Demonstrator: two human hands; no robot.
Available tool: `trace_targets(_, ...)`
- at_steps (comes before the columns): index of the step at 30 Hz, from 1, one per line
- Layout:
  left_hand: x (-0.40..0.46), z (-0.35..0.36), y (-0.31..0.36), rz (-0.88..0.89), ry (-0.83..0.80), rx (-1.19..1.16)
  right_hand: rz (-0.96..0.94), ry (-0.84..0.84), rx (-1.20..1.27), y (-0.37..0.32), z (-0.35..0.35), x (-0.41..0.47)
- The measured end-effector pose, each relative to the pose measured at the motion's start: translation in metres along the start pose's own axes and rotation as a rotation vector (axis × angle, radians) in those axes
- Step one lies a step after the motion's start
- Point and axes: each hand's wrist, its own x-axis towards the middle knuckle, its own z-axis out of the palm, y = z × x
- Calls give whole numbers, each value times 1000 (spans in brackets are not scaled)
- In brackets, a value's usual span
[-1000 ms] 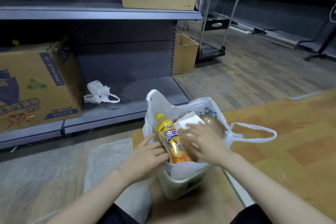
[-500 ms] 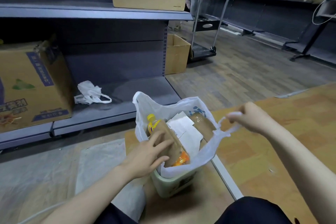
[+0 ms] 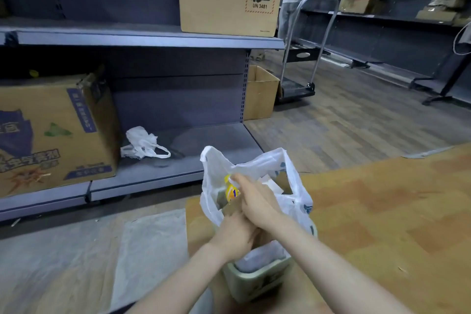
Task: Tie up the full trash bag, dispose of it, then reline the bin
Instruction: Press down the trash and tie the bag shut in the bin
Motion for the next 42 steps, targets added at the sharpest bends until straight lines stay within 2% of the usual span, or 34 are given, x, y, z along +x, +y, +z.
trace_targets(4,-7,-10,-2,-72,-39,-180,-4,109,44,13,19,-2)
trace_targets(6,-14,-20,-8,-117,13,-230,13,126,106,16,21,-2)
trace_targets(7,-19,-28,-13,-151,135,-231,9,120,109,19,23,-2)
trace_targets(9,-23,-41,-28,-232,527,-141,-46,133,24,26,24,-3)
trace_targets(10,-23,-50,-33,-311,708,-107,-76,148,-10,30,24,-4)
trace_targets(11,-20,-57,-38,-457,796,-112,-94,174,-20,32,22,-4)
trace_targets(12,-16,-66,-41,-628,722,-189,-104,224,-8,33,20,-4)
trace_targets(13,-9,-71,-44,-744,577,-280,-100,291,20,35,16,-4)
trace_targets(15,5,-73,-47,-730,337,-408,-48,413,92,36,4,-4)
trace_targets(16,9,-75,-44,-677,319,-425,-13,455,129,37,-2,-4)
trace_targets(20,29,-95,-30,-566,406,-463,123,576,326,38,-43,-5)
trace_targets(25,50,-130,-8,-427,620,-517,108,713,303,46,-109,-2)
trace_targets(28,50,-144,-6,-405,676,-572,92,656,268,46,-123,-2)
trace_targets(31,41,-154,-7,-397,751,-566,77,739,369,46,-129,-1)
trace_targets(33,34,-157,-8,-377,738,-535,54,674,347,39,-129,0)
trace_targets(36,27,-164,-14,-381,795,-540,-17,729,347,25,-131,8)
trace_targets(39,19,-173,-18,-406,805,-451,-41,573,270,14,-126,16)
trace_targets(42,15,-181,-20,-472,836,-327,-61,582,260,6,-120,20)
